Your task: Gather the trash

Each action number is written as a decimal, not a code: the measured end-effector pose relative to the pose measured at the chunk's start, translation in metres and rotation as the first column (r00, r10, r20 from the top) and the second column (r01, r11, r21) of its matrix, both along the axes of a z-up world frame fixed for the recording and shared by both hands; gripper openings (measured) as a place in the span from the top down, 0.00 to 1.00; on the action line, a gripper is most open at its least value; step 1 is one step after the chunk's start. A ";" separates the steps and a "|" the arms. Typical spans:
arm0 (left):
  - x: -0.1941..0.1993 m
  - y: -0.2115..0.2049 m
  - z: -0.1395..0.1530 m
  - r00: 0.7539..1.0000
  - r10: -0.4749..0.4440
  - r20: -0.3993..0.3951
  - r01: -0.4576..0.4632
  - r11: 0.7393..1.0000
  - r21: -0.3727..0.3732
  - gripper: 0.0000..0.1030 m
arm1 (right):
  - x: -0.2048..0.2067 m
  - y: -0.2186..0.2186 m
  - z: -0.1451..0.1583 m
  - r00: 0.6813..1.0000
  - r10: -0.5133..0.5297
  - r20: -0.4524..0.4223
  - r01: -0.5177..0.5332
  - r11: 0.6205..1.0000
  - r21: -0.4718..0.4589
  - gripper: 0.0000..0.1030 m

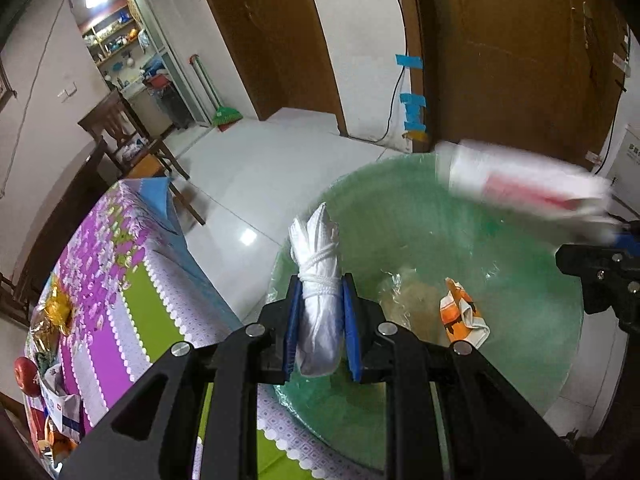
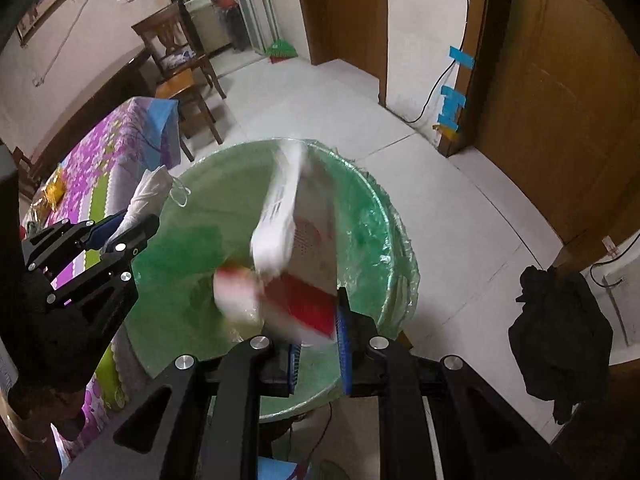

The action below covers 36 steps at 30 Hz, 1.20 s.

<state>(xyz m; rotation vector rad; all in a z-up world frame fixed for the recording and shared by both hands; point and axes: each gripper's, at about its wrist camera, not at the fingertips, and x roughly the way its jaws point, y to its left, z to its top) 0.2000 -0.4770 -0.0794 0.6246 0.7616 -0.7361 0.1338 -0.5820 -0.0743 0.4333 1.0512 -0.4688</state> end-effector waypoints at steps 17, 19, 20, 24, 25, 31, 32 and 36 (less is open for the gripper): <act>-0.022 -0.012 -0.007 0.993 -0.095 0.075 0.091 0.994 0.056 0.36 | -0.012 -0.013 0.004 0.998 -0.047 0.029 0.049 0.997 -0.052 0.65; -0.021 -0.011 -0.007 0.993 -0.089 0.079 0.085 0.995 0.058 0.36 | -0.015 -0.011 0.004 0.999 -0.043 0.027 0.045 0.997 -0.069 0.65; -0.021 -0.011 -0.007 0.993 -0.087 0.078 0.082 0.995 0.058 0.36 | -0.016 -0.010 0.004 0.999 -0.043 0.025 0.044 0.996 -0.077 0.65; -0.022 -0.007 -0.006 0.993 -0.084 0.082 0.080 0.995 0.056 0.36 | -0.020 -0.009 0.004 0.999 -0.044 0.023 0.046 0.995 -0.091 0.65; -0.023 -0.006 -0.006 0.993 -0.081 0.086 0.076 0.996 0.056 0.36 | -0.021 -0.008 0.004 0.999 -0.045 0.021 0.047 0.993 -0.104 0.65; -0.025 0.001 -0.001 0.993 -0.059 0.100 0.055 0.998 0.038 0.36 | -0.033 -0.009 0.007 0.997 -0.061 0.045 0.065 0.992 -0.109 0.58; -0.025 0.003 0.000 0.994 -0.055 0.097 0.052 0.998 0.031 0.36 | -0.035 -0.009 0.007 0.996 -0.066 0.051 0.071 0.991 -0.111 0.56; -0.025 0.013 0.006 0.994 -0.026 0.103 0.027 1.000 0.000 0.36 | -0.044 -0.009 0.006 0.994 -0.082 0.078 0.089 0.992 -0.093 0.53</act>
